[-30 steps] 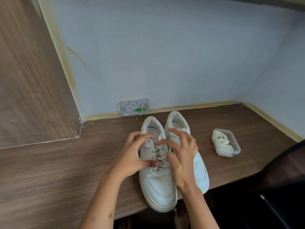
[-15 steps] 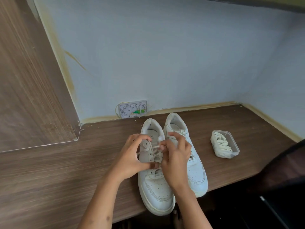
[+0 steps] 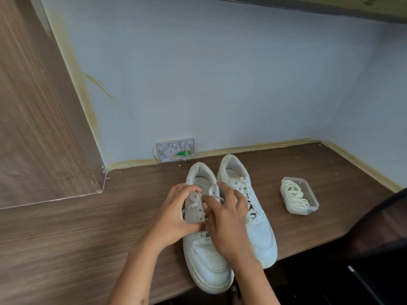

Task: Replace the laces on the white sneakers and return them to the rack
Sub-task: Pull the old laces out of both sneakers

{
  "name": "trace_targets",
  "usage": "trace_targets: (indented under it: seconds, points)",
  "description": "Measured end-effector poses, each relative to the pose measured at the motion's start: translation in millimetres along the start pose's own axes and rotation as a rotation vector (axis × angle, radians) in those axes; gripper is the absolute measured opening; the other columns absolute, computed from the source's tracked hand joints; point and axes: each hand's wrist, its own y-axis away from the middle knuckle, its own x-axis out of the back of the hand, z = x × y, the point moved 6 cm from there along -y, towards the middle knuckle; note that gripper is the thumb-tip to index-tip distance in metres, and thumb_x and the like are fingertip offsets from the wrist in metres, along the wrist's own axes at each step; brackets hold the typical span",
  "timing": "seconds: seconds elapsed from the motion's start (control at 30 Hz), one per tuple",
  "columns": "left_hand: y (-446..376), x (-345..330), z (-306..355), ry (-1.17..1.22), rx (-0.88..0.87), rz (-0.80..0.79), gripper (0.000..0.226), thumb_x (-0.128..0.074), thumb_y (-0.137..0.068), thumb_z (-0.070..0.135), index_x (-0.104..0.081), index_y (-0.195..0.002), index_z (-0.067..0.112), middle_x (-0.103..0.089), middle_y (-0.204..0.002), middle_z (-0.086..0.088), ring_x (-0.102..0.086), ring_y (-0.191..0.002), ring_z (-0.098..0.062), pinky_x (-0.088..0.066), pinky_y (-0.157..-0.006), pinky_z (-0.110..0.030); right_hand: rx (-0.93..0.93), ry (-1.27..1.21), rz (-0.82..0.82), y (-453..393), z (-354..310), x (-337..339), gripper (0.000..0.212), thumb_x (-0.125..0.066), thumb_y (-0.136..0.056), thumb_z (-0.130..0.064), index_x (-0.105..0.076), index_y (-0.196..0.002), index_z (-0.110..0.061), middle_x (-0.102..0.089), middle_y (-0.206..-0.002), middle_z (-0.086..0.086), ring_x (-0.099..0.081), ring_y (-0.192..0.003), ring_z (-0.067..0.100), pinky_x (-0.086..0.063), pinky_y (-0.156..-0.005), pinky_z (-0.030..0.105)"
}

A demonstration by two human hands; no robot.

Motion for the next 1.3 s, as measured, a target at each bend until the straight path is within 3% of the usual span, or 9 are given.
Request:
trace_targets:
  seconds: [0.13,0.37,0.47,0.6,0.77,0.9,1.0,1.1,1.3]
  points:
    - [-0.3,0.6,-1.0,-0.013,0.005,-0.005,0.076,-0.083,-0.051,0.059,-0.049,-0.119,0.053,-0.039,-0.132,0.020,-0.039,-0.125,0.006,-0.035,-0.089,0.000,-0.011,-0.038,0.055,-3.6,-0.3,1.5,0.013,-0.054,-0.095,-0.023,-0.066,-0.096,-0.026,-0.036,-0.146,0.000,-0.023,-0.130,0.027,-0.040,-0.101,0.048]
    - [-0.4,2.6,2.3,-0.031,0.025,-0.025,0.075,-0.088,-0.052,0.056,-0.049,-0.116,0.055,-0.039,-0.129,0.029,-0.042,-0.117,0.008,-0.036,-0.089,-0.008,-0.387,-0.470,0.455,-0.5,30.9,38.3,0.019,-0.057,-0.094,-0.003,-0.066,-0.086,-0.018,-0.036,-0.125,-0.005,-0.033,-0.112,0.018,-0.028,-0.081,-0.002]
    - [0.3,2.8,2.2,-0.051,0.030,-0.021,0.075,-0.088,-0.053,0.054,-0.049,-0.117,0.054,-0.038,-0.131,0.028,-0.040,-0.115,0.010,-0.032,-0.085,-0.003,-0.412,-0.473,0.467,2.4,36.4,44.6,0.012,-0.055,-0.098,-0.019,-0.067,-0.097,-0.019,-0.031,-0.128,-0.009,-0.029,-0.111,0.008,-0.032,-0.083,0.008]
    - [1.1,3.0,2.7,-0.048,0.031,-0.005,0.078,-0.088,-0.052,0.057,-0.048,-0.118,0.054,-0.039,-0.129,0.029,-0.042,-0.117,0.009,-0.034,-0.087,-0.005,-0.081,-0.238,0.368,-2.6,3.5,44.1,0.026,-0.058,-0.097,-0.017,-0.065,-0.113,-0.036,-0.031,-0.144,-0.005,-0.028,-0.122,0.012,-0.024,-0.098,0.008]
    - [1.5,3.2,5.0,-0.060,-0.001,0.010,0.074,-0.087,-0.057,0.044,-0.050,-0.120,0.050,-0.041,-0.130,0.023,-0.039,-0.120,0.012,-0.036,-0.095,-0.008,-0.008,-0.003,0.043,-1.8,-3.5,4.6,0.023,-0.058,-0.093,-0.017,-0.062,-0.105,-0.036,-0.024,-0.151,-0.001,-0.015,-0.135,0.031,-0.029,-0.107,0.054]
    - [1.6,4.2,5.2,-0.040,0.011,0.001,0.074,-0.090,-0.056,0.046,-0.051,-0.118,0.050,-0.041,-0.129,0.024,-0.041,-0.118,0.011,-0.035,-0.087,0.000,-0.043,-0.080,0.176,-4.9,0.3,11.1,0.024,-0.067,-0.083,-0.005,-0.067,-0.089,-0.028,-0.038,-0.144,0.003,-0.026,-0.129,0.031,-0.027,-0.102,0.044]
    - [2.0,4.0,4.5,-0.022,0.045,-0.026,0.075,-0.089,-0.053,0.052,-0.048,-0.115,0.056,-0.037,-0.130,0.030,-0.043,-0.118,0.006,-0.039,-0.094,-0.014,-0.309,-0.220,0.479,-3.9,24.7,39.0,0.028,-0.062,-0.083,0.006,-0.068,-0.085,-0.021,-0.044,-0.129,0.000,-0.039,-0.116,0.030,-0.024,-0.095,0.032]
    - [1.6,2.7,2.9,-0.032,0.049,-0.040,0.076,-0.087,-0.053,0.056,-0.046,-0.117,0.057,-0.035,-0.131,0.030,-0.039,-0.122,0.006,-0.038,-0.104,-0.029,-0.505,-0.402,0.700,5.4,56.9,61.8,0.016,-0.055,-0.095,-0.004,-0.066,-0.090,-0.013,-0.039,-0.123,0.002,-0.032,-0.110,0.016,-0.039,-0.100,0.048]
    - [0.5,1.5,-0.2,-0.036,0.045,-0.033,0.078,-0.086,-0.052,0.060,-0.046,-0.119,0.056,-0.037,-0.133,0.027,-0.039,-0.126,0.002,-0.039,-0.108,-0.034,-0.249,-0.268,0.537,-0.2,32.7,60.3,0.023,-0.063,-0.093,-0.014,-0.070,-0.103,-0.033,-0.041,-0.136,0.000,-0.034,-0.120,0.023,-0.030,-0.102,0.035]
